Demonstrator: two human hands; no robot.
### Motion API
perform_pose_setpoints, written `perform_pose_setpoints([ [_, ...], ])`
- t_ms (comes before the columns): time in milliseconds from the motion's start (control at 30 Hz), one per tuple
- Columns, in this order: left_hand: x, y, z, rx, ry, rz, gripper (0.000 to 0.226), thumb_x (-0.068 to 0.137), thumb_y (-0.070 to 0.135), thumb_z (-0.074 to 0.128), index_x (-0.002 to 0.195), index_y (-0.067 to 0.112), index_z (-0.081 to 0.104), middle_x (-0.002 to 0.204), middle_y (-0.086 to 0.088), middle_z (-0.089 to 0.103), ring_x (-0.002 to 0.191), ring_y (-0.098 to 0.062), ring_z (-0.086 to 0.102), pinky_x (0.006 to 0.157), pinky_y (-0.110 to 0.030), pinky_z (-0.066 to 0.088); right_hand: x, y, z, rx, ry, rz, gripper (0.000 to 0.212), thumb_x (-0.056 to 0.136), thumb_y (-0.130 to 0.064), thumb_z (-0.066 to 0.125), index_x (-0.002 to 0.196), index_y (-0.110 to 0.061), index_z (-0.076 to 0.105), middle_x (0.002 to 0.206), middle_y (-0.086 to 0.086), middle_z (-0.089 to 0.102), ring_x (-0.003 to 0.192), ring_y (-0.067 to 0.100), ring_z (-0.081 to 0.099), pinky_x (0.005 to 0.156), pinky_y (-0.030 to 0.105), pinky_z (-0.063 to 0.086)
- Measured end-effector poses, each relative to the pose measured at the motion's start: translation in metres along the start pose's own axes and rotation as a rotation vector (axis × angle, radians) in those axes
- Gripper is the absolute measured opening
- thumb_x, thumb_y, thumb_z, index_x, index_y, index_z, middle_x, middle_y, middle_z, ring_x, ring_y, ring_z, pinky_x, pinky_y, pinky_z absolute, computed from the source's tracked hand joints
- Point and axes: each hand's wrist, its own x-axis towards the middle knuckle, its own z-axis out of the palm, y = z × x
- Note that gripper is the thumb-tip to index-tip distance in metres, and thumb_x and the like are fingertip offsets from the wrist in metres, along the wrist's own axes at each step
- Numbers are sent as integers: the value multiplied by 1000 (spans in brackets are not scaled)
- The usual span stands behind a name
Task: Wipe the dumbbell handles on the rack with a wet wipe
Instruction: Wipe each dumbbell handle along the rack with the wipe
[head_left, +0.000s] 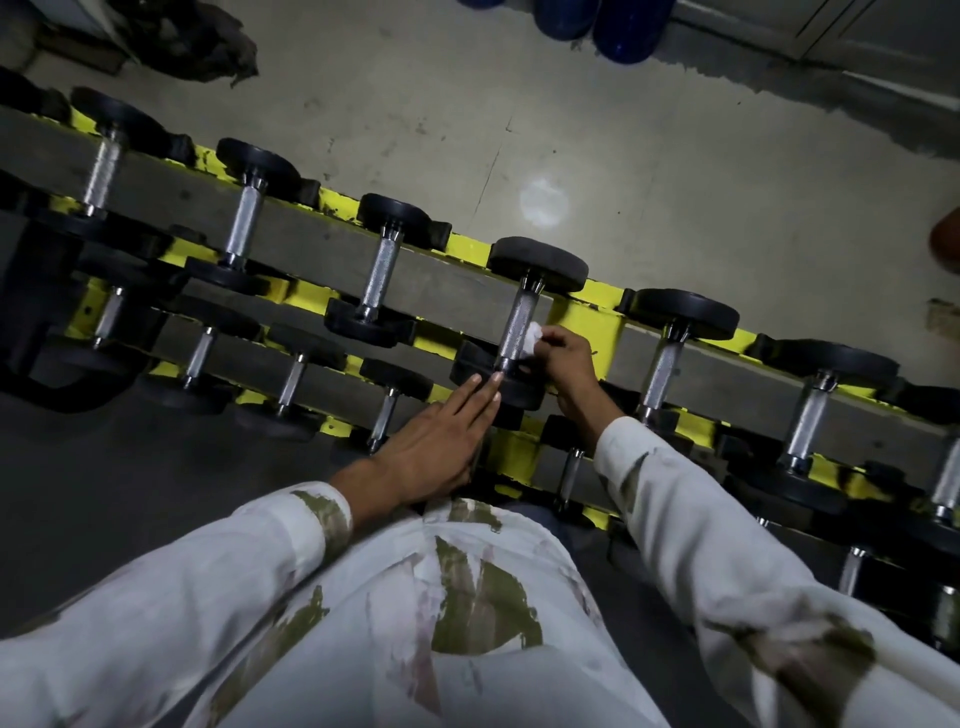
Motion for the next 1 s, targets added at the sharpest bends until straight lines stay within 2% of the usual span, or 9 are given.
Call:
perform_pose_setpoints([
  [100,0,2,-2,7,-1,-4,91,98,31,56,163,1,0,170,-14,-19,158,-31,-10,120,-44,33,16,-18,13,145,41,41,27,93,13,49,96,-5,68,90,11,74,76,25,74,62,33,60],
  [200,-1,3,-3,22,-2,-8,92,98,32,56,163,2,-1,170,-14,-20,158,-31,-10,120,-43,34,17,-15,25,135,45,57,26,95,6,46,107,-4,68,94,12,76,87,31,74,72,37,61],
  [333,-1,3,-2,4,2,-16,92,97,30,57,163,2,0,170,-13,-20,158,-30,-10,117,-42,36,2,-13,19,15,-180,141,34,94,3,39,112,4,69,100,21,75,90,37,72,73,39,58],
  [400,-1,3,-1,-11,4,-20,91,97,29,56,163,3,1,170,-11,-20,158,-29,-10,116,-41,37,12,-31,13,161,-175,176,34,92,7,38,111,5,66,102,21,73,83,29,73,63,30,58],
  [500,-1,3,-1,-13,11,-22,89,97,29,55,163,3,1,170,-11,-20,159,-28,-10,115,-40,36,29,-48,15,408,-15,170,29,91,13,38,99,-5,59,93,13,70,83,26,71,68,35,60],
  [667,0,1,1,6,-1,-18,95,96,32,61,163,3,0,170,-11,-21,159,-28,-10,116,-41,37,25,-34,24,521,-74,352,38,98,-9,30,122,-2,59,113,19,67,90,33,71,79,44,55],
  [833,1,-1,0,53,-16,-6,94,96,33,59,163,2,-1,170,-13,-21,158,-30,-9,115,-43,36,43,-49,27,664,-36,334,36,103,-20,30,101,-7,64,93,14,71,84,28,68,93,48,48],
  [933,2,-3,-1,77,-26,8,94,96,32,57,163,3,-2,169,-13,-22,158,-30,-9,115,-44,35,43,-53,35,718,57,287,34,100,-16,31,90,-8,62,81,13,69,69,27,65,77,37,48],
  [1000,2,-4,0,79,-26,8,95,95,32,58,163,4,-2,170,-13,-22,159,-30,-8,115,-44,36,42,-47,45,687,229,222,24,95,-5,41,79,-9,59,77,15,64,67,28,61,68,36,45],
])
